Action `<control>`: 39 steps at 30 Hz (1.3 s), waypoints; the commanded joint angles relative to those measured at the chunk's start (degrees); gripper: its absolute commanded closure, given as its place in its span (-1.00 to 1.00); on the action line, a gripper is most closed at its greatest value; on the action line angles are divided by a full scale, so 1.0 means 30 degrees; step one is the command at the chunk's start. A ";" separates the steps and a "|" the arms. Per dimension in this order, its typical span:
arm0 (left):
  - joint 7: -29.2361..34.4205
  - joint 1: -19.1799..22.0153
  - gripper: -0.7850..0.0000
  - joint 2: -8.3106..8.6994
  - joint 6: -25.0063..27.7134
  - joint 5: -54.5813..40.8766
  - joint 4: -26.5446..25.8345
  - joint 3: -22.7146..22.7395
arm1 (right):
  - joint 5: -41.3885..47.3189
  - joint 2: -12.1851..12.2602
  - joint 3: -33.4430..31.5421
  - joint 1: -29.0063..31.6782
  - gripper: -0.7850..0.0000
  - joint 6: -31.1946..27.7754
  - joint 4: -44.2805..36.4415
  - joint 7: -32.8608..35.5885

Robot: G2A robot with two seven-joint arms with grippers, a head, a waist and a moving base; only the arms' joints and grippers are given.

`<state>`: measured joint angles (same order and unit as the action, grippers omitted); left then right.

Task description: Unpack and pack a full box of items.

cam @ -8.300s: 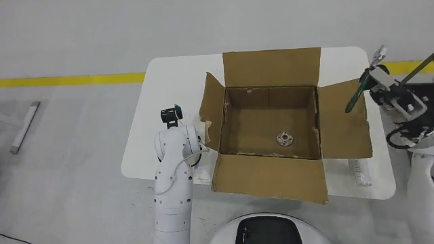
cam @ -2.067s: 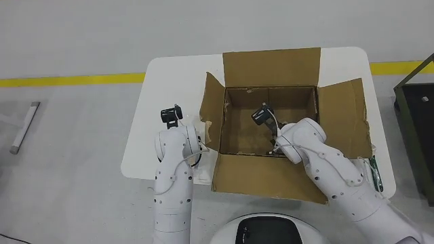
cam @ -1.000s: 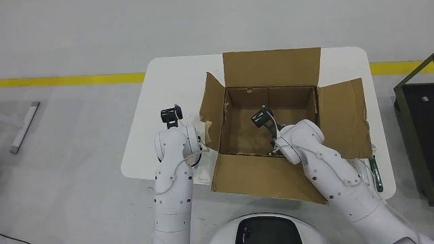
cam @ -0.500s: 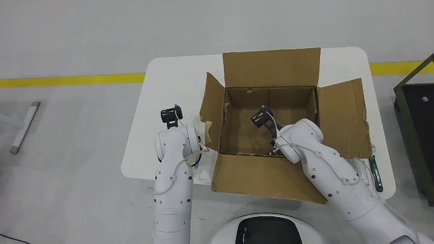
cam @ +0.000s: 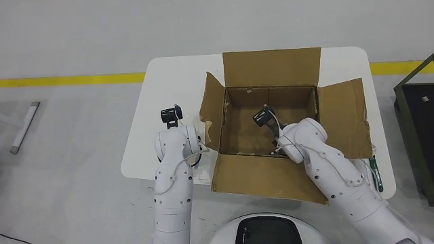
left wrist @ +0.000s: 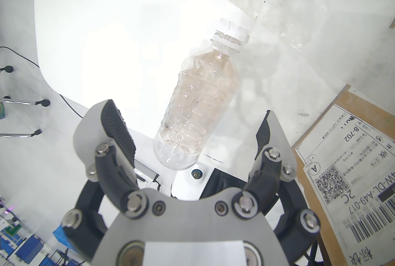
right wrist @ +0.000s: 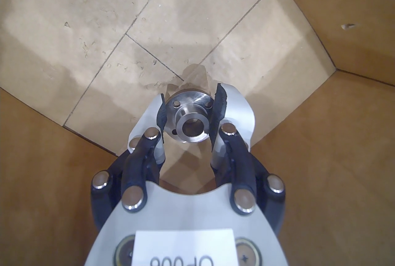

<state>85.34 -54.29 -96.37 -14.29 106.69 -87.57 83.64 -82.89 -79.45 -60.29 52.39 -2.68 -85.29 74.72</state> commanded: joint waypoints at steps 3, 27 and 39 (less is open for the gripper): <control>0.0000 0.0000 -1.00 0.0000 0.0000 0.0000 0.0000 0.0000 | -0.0056 0.0019 -0.0193 0.0137 0.22 -0.0044 -0.0340 0.0043; 0.0000 0.0000 -1.00 0.0000 0.0000 0.0000 0.0000 0.0000 | -0.0196 -0.0168 -0.0164 0.0347 0.81 0.0167 0.0031 -0.0110; 0.0000 0.0000 -1.00 0.0000 0.0000 0.0000 0.0000 0.0000 | 0.1154 -0.0349 -0.0268 -0.0040 1.00 -0.0023 -0.0299 -0.0987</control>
<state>85.34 -54.29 -96.37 -14.29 106.69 -87.57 83.64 -79.65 -80.43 -61.19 52.55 -2.72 -86.25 72.13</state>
